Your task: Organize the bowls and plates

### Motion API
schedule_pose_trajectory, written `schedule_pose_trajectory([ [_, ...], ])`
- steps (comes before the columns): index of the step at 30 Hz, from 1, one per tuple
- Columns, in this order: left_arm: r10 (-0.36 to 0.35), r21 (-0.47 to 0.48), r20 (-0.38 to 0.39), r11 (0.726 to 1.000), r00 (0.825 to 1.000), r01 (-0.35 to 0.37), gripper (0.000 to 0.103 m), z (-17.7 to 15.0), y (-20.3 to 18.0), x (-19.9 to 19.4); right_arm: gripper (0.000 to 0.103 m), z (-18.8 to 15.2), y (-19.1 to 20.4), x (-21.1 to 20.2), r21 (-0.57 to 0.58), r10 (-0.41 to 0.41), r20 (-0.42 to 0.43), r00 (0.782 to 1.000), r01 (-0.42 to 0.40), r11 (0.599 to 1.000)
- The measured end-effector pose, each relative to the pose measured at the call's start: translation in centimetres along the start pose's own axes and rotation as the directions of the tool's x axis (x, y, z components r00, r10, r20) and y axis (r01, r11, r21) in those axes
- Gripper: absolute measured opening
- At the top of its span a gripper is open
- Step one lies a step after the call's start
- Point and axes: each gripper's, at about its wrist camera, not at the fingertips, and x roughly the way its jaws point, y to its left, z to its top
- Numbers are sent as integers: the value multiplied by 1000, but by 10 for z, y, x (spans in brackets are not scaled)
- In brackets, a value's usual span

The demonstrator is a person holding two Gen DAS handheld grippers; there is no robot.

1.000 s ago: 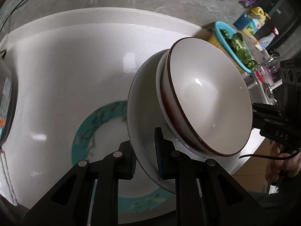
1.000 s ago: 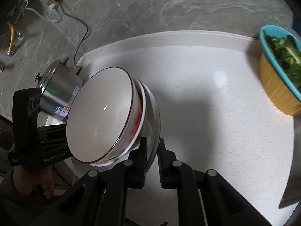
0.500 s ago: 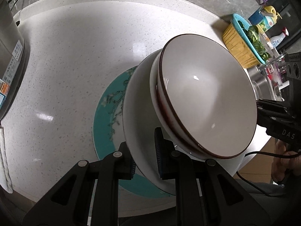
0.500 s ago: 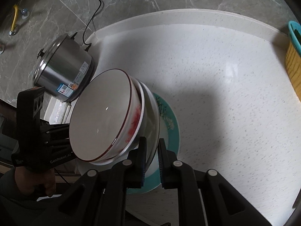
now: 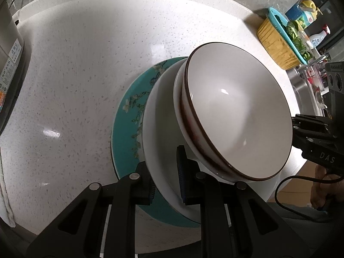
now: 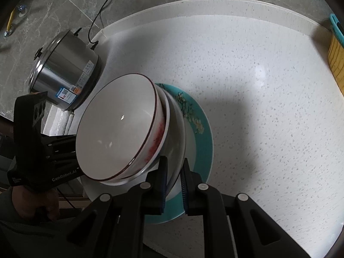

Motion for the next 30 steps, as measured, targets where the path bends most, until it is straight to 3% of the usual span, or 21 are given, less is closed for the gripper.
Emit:
schedule_pose_trajectory([
  [7, -2, 10, -4, 1000, 1000, 2, 14, 16, -13, 19, 14, -3, 3, 4, -21, -19, 14, 1000, 20, 1000],
  [16, -31, 18, 6, 999, 1000, 31, 14, 12, -5, 15, 16, -7, 9, 7, -13, -33, 36, 999, 33, 999],
  [23, -58, 50, 20, 997, 998, 57, 22, 9, 2, 5, 19, -16, 13, -4, 22, -67, 91, 994, 65, 998],
  [26, -68, 80, 29, 995, 997, 66, 28, 6, 4, -2, 28, -23, 13, -16, 53, -94, 123, 988, 88, 995],
  [30, -44, 112, 74, 993, 996, 36, 38, 0, 7, -20, 53, -38, 14, -40, 109, -136, 186, 973, 117, 987],
])
